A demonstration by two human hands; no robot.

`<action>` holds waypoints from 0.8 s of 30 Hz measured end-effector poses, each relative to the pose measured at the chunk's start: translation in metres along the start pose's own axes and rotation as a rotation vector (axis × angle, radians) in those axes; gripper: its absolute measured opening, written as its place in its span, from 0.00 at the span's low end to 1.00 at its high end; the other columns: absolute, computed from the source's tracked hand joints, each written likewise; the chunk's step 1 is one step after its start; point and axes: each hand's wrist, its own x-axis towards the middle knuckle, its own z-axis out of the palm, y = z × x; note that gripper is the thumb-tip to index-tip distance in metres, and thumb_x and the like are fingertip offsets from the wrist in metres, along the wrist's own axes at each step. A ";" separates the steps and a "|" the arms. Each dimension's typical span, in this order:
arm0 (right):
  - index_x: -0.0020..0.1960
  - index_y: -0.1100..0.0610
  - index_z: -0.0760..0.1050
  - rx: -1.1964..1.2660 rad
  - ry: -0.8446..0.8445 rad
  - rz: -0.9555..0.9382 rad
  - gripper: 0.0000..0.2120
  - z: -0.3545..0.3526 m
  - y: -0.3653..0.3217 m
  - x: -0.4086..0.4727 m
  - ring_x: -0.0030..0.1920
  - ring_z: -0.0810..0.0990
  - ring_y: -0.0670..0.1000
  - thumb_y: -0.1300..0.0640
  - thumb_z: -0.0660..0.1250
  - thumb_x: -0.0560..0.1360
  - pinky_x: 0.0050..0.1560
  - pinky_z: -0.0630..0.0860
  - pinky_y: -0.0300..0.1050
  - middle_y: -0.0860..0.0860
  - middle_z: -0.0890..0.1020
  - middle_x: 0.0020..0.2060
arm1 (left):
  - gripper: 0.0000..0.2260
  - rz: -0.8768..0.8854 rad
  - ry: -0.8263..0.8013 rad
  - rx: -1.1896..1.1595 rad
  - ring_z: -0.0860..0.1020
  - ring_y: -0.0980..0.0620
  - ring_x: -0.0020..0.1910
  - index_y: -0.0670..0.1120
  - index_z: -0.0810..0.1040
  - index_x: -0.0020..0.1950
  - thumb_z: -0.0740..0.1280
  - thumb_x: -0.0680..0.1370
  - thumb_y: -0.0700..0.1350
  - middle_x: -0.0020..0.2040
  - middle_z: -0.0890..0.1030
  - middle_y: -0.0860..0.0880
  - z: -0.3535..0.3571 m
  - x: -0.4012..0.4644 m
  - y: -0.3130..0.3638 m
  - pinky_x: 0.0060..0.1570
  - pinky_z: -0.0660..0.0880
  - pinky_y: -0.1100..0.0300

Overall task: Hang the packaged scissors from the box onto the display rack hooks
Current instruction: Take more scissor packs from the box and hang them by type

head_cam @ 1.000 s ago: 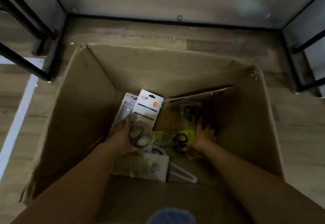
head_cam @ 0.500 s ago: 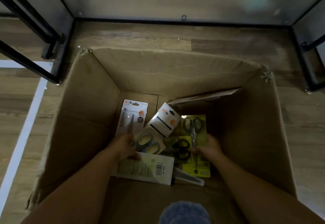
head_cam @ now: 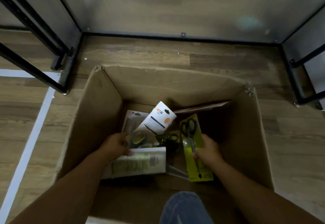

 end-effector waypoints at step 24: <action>0.53 0.67 0.76 0.393 0.088 -0.081 0.17 -0.287 -0.276 -0.389 0.44 0.82 0.57 0.71 0.73 0.66 0.45 0.78 0.49 0.61 0.82 0.44 | 0.14 0.163 0.305 -0.752 0.81 0.43 0.42 0.40 0.79 0.50 0.75 0.67 0.31 0.42 0.83 0.42 -0.245 -0.443 0.202 0.44 0.78 0.51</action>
